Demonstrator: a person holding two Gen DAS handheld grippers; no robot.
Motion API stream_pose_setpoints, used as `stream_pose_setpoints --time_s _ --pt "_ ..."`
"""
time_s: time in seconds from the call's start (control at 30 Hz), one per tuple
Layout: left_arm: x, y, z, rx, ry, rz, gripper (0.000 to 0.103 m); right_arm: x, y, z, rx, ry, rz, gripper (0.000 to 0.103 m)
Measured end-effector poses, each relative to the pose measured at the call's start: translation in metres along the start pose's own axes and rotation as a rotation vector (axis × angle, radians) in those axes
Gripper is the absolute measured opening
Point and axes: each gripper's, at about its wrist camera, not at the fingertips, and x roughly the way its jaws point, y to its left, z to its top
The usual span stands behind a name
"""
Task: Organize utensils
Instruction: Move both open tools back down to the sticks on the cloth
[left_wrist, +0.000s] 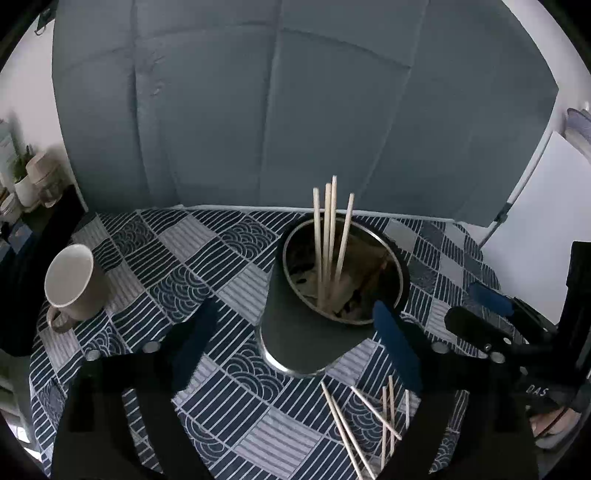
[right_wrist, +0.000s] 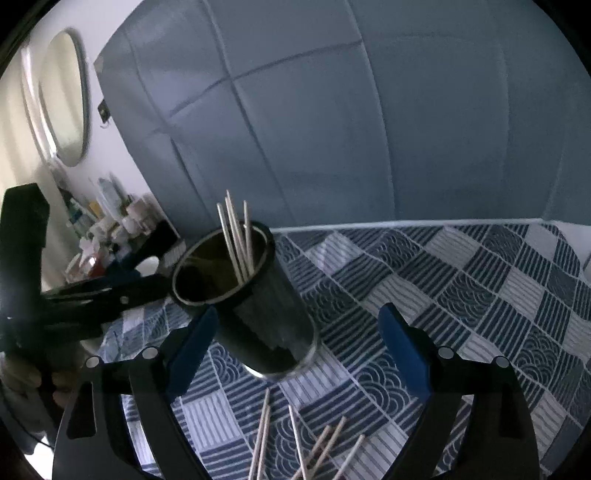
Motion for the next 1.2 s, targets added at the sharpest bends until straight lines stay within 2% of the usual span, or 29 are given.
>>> stream_pose_setpoints --time_s 0.07,0.47,0.73,1.03,1.2 --pt "0.001 0.001 -0.006 0.005 0.006 0.009 0.093 0.001 -0.001 -0.007 -0.010 0.018 -0.012 0.085" --pt "0.025 0.005 -0.051 0.035 0.126 0.036 0.093 0.020 -0.007 -0.062 -0.026 0.175 -0.048 0.085" --pt "0.041 0.005 -0.079 0.042 0.202 0.049 0.093 0.031 -0.007 -0.097 -0.082 0.271 -0.061 0.084" --pt "0.057 -0.002 -0.103 0.061 0.287 0.053 0.093 0.042 -0.009 -0.124 -0.104 0.382 -0.058 0.077" --pt "0.063 -0.010 -0.119 0.099 0.327 0.059 0.093 0.047 -0.011 -0.136 -0.113 0.433 -0.063 0.068"
